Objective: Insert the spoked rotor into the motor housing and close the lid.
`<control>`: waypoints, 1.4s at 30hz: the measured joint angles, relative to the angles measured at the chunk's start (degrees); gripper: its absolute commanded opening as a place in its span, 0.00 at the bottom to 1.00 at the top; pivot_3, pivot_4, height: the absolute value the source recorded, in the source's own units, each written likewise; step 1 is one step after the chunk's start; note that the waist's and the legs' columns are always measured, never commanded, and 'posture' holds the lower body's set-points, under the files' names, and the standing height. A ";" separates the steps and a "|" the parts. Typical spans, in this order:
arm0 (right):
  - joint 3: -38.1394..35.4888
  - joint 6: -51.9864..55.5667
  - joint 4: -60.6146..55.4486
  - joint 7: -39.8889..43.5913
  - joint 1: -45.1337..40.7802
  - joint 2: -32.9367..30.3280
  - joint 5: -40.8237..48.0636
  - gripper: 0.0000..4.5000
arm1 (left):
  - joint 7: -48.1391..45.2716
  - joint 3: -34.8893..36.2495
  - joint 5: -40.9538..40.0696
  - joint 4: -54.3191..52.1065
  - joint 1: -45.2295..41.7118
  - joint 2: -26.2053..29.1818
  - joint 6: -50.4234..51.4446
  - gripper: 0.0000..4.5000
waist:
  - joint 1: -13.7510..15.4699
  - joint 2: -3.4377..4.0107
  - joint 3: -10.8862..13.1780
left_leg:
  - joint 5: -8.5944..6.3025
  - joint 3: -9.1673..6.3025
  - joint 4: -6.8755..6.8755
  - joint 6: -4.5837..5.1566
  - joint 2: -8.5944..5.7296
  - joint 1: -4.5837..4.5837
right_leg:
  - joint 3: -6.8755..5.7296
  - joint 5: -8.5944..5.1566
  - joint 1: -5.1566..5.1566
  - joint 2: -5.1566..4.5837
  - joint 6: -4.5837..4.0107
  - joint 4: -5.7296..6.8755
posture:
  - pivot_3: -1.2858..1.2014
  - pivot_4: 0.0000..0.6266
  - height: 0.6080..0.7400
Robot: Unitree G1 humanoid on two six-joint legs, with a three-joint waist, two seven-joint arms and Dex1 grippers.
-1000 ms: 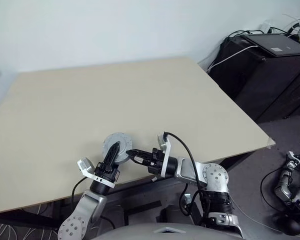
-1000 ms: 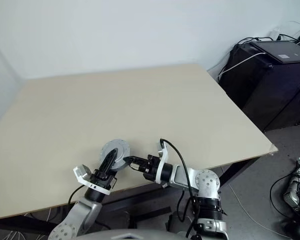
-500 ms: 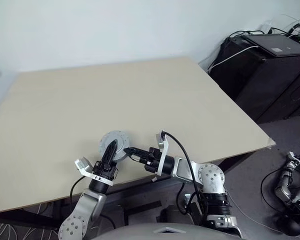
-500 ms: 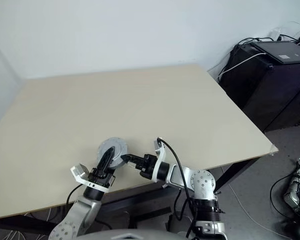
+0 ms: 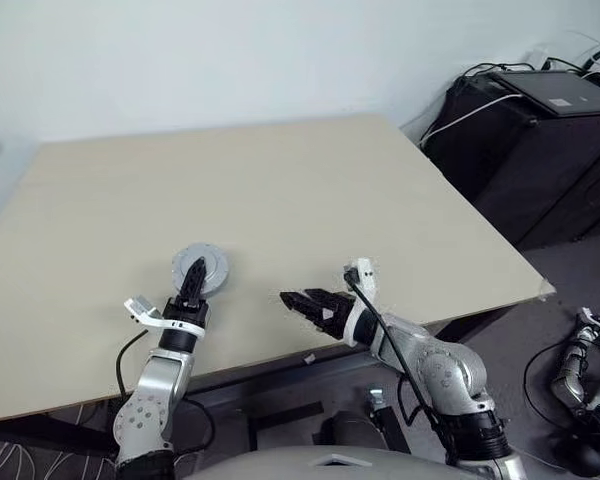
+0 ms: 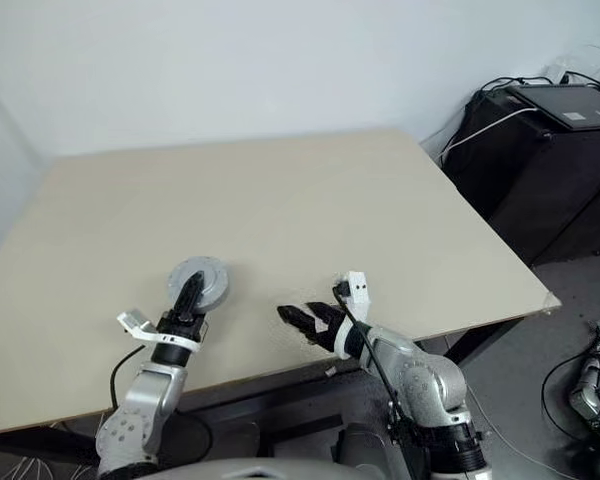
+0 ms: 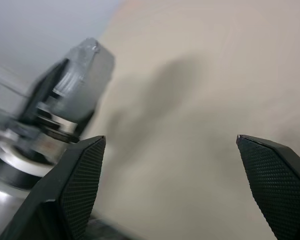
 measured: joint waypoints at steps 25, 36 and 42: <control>7.07 -41.54 6.15 10.94 7.12 -4.55 -26.08 1.00 | 2.36 11.18 16.75 27.11 -22.04 6.34 -3.86 0.47 | 0.57 -0.71 -0.04 | 0.04 -0.02 0.19 -0.04 0.00 0.07 | -0.09 0.08 0.34 0.03 0.01 0.07 | 0.52 0.00 1.00; 5.56 -42.97 8.66 9.91 8.66 -3.15 -27.36 1.00 | 0.89 15.00 21.60 38.54 -31.56 8.14 -6.63 0.47 | 0.53 -0.81 -0.10 | 0.09 -0.03 0.18 -0.11 0.01 0.07 | -0.07 0.11 0.44 0.07 0.01 0.12 | 0.52 0.00 1.00; 5.54 -42.71 8.70 9.48 9.28 -2.88 -27.63 1.00 | 3.42 15.83 25.25 44.28 -34.27 8.45 -7.47 0.47 | 0.47 -0.82 -0.11 | 0.09 -0.03 0.17 -0.11 0.02 0.09 | -0.07 0.12 0.47 0.08 0.02 0.12 | 0.52 0.00 1.00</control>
